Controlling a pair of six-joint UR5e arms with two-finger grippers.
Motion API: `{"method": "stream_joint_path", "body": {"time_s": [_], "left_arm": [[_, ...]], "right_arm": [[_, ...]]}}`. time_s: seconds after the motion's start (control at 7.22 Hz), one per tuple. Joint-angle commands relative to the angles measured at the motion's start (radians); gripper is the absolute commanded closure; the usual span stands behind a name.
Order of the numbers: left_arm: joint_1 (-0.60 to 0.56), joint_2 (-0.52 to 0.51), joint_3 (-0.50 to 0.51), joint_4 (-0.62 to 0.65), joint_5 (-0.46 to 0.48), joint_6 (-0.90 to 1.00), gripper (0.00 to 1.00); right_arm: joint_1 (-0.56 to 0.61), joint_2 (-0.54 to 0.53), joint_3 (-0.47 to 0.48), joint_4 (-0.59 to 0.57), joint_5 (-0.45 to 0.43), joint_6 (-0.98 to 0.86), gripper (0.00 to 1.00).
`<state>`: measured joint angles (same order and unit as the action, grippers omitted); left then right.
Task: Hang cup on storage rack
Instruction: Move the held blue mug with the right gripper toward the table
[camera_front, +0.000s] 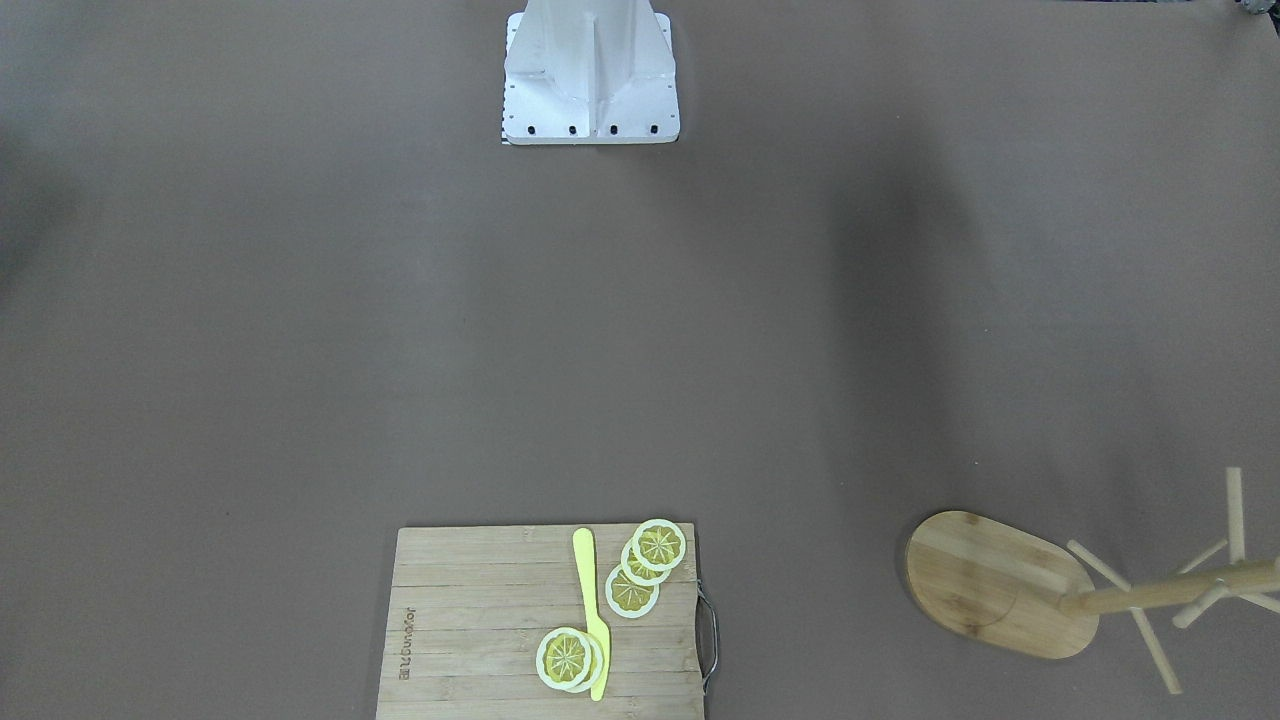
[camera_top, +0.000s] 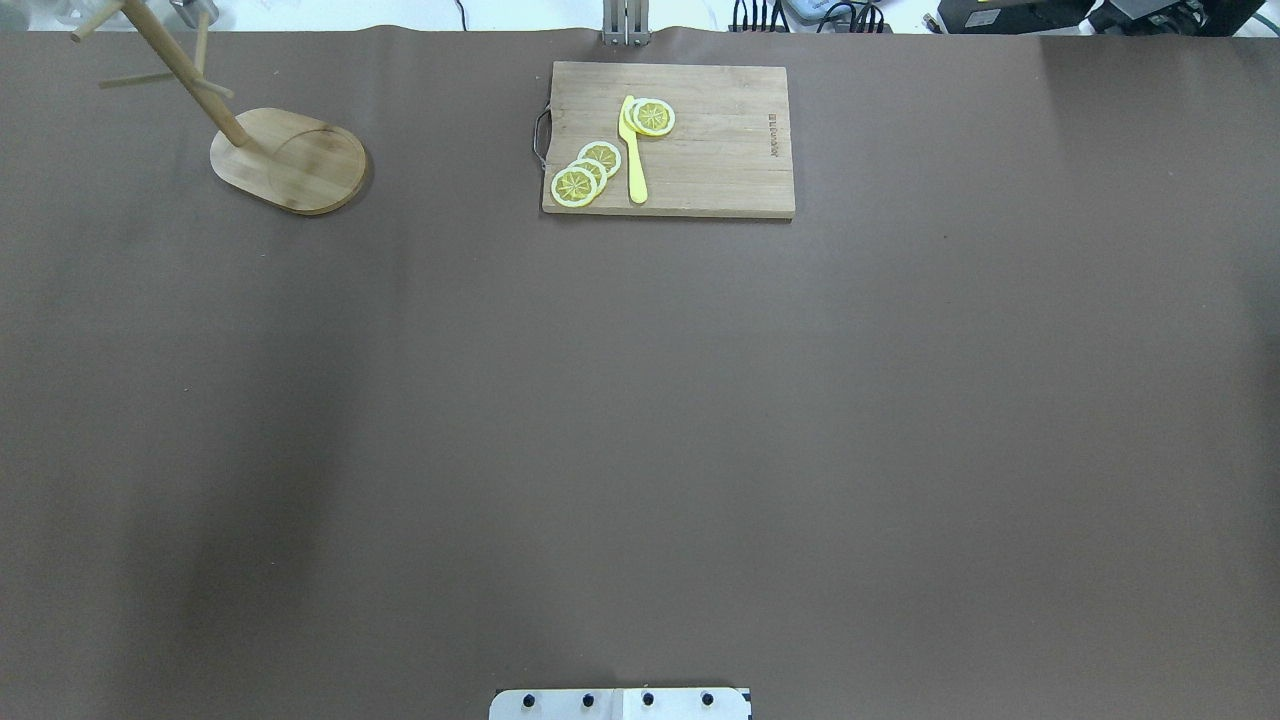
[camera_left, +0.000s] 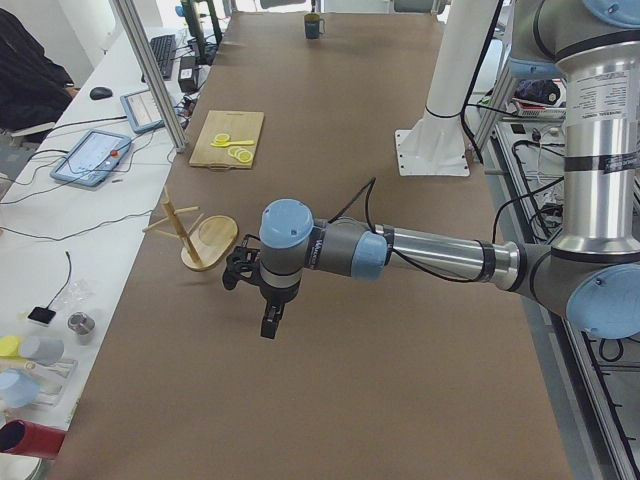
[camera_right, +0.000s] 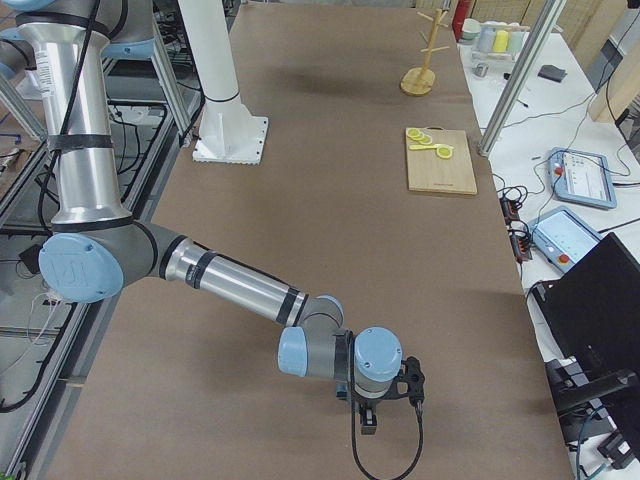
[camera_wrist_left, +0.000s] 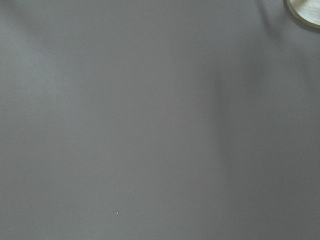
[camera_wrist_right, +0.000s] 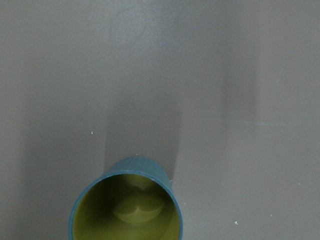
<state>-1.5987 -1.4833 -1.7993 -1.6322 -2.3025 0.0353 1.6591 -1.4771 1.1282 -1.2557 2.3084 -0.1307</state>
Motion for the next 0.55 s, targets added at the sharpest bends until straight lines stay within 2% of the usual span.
{"method": "stream_joint_path", "body": {"time_s": [0.0, 0.42], "left_arm": [[0.0, -0.003, 0.0, 0.0, 0.0, 0.0, 0.01], [0.0, -0.003, 0.001, 0.0, 0.0, 0.0, 0.01]], "right_arm": [[0.001, 0.005, -0.03, 0.001, 0.006, 0.0, 0.0], [-0.001, 0.006, -0.039, 0.001, 0.002, 0.002, 0.0]]}}
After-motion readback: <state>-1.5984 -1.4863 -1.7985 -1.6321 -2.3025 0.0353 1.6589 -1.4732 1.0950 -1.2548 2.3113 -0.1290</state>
